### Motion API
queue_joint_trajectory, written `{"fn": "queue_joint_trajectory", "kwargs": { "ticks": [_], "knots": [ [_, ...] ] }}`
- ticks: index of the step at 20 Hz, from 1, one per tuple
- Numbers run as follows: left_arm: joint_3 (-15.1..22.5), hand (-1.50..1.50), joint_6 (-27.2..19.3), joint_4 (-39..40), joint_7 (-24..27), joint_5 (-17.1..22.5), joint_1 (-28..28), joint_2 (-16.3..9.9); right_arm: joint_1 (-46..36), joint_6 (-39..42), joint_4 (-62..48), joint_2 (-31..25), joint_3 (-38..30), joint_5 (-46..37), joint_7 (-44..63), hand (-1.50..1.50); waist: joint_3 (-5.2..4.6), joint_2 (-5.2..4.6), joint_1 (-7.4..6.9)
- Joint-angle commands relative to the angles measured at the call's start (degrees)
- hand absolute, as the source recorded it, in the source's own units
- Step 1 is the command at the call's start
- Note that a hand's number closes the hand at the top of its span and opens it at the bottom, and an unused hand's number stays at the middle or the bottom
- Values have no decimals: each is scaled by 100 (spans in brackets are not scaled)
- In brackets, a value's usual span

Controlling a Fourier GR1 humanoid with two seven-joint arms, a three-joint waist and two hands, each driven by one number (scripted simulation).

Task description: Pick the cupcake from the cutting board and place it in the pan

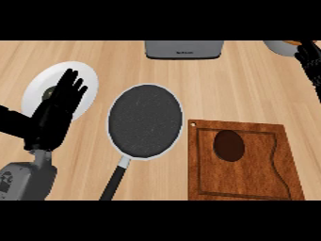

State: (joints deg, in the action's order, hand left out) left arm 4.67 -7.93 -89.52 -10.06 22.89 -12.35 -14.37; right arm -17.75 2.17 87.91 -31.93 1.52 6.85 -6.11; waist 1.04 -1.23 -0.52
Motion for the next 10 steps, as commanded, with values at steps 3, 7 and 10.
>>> {"fn": "queue_joint_trajectory", "kwargs": {
  "ticks": [3, 7, 10],
  "knots": [
    [-135, 0, -187, 529, -186, -828, 379, -805, 75, -552, 103, 982, 144, 190, 90, -150, -97, 111, -4],
    [-242, 0, -337, 859, -317, -1011, 605, -1043, -405, -1913, 733, 1764, -1157, 811, -682, -150, 193, 474, 496],
    [-416, 0, -518, 1075, -413, -1375, 899, -1519, 878, -2857, -305, 1033, -961, -809, 578, 150, -87, 139, 518]
  ]
}}
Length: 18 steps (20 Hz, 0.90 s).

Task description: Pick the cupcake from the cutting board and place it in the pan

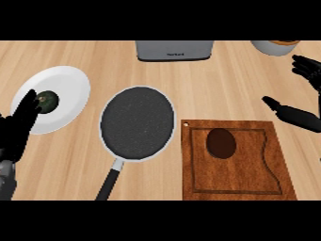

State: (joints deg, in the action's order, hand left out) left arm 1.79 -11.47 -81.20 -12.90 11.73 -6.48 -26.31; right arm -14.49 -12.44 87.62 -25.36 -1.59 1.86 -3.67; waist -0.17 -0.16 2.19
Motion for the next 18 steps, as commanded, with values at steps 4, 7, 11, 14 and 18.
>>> {"fn": "queue_joint_trajectory", "kwargs": {
  "ticks": [4, 7, 11, 14, 18],
  "knots": [
    [-57, 0, -156, 389, -102, -406, 348, -348, 1346, -2305, 732, 2170, -200, -156, -997, -150, 24, 65, 55],
    [-81, 0, 95, 777, 72, -471, 34, -347, 2238, -2346, 1649, 2321, 633, -799, -1111, -150, 11, 32, -84],
    [-53, 0, -38, 848, 394, -616, 255, -119, 2617, -2528, 2466, 1754, 1266, -2089, 337, -150, 1, 28, -137],
    [6, 0, -77, 581, -73, -668, 23, -247, 2804, -2187, 2681, 1236, 1296, -2839, 1553, -150, -11, 33, -128],
    [-61, 0, 13, 709, 52, -601, -30, -242, 2712, -1175, 2702, 524, 1264, -3481, 2887, -150, -37, -4, -165]
  ]
}}
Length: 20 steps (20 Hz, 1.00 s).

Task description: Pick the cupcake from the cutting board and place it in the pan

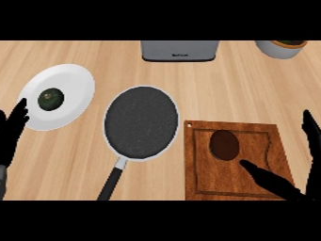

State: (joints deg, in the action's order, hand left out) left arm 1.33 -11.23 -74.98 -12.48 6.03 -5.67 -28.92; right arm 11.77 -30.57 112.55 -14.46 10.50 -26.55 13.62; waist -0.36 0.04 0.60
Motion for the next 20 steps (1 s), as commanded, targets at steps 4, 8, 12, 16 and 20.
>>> {"fn": "queue_joint_trajectory", "kwargs": {
  "ticks": [4, 8, 12, 16, 20],
  "knots": [
    [42, 0, 89, 25, 13, -55, -55, -25, -363, 1792, 435, -1019, 198, -1088, 2648, -150, -29, -27, -181],
    [92, 0, 59, -47, -26, -67, -178, 95, -1177, 2972, 439, -1094, 629, -1336, 4071, -150, -9, -31, -276],
    [133, 0, 10, 26, -24, -154, -156, 189, -2210, 4127, 314, -917, 877, -1123, 5365, -150, 12, -23, -243],
    [46, 0, 60, 101, -48, -134, -202, 183, -2732, 4663, -242, -405, 1255, -958, 5917, -150, 23, -13, -179],
    [-76, 0, 190, 144, -110, -102, -298, 95, -2970, 4510, -826, 229, 1551, -1285, 6134, -150, 27, -12, -132]
  ]
}}
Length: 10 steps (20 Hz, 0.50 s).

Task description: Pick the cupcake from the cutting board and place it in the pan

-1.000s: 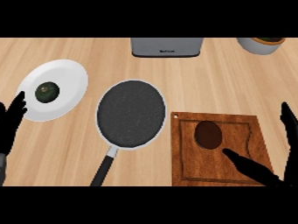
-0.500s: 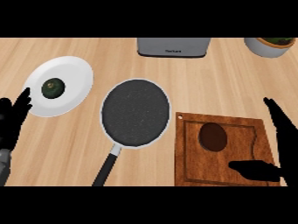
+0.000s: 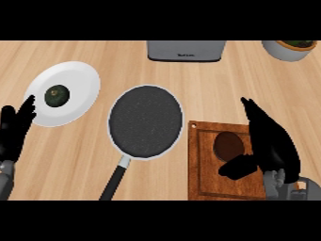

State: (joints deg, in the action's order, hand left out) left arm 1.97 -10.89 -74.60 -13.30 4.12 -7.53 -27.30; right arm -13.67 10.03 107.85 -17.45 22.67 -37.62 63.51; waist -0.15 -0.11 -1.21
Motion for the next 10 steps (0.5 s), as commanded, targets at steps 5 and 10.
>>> {"fn": "queue_joint_trajectory", "kwargs": {
  "ticks": [5, 10],
  "knots": [
    [37, 0, -144, -30, 18, -192, 126, 292, -579, 701, -709, 573, -7, -191, 980, -150, 11, 14, 88],
    [-119, 0, -94, 160, 157, -206, 103, 259, -133, 488, -967, 742, 301, -683, 867, -150, 11, 13, 108]
  ]
}}
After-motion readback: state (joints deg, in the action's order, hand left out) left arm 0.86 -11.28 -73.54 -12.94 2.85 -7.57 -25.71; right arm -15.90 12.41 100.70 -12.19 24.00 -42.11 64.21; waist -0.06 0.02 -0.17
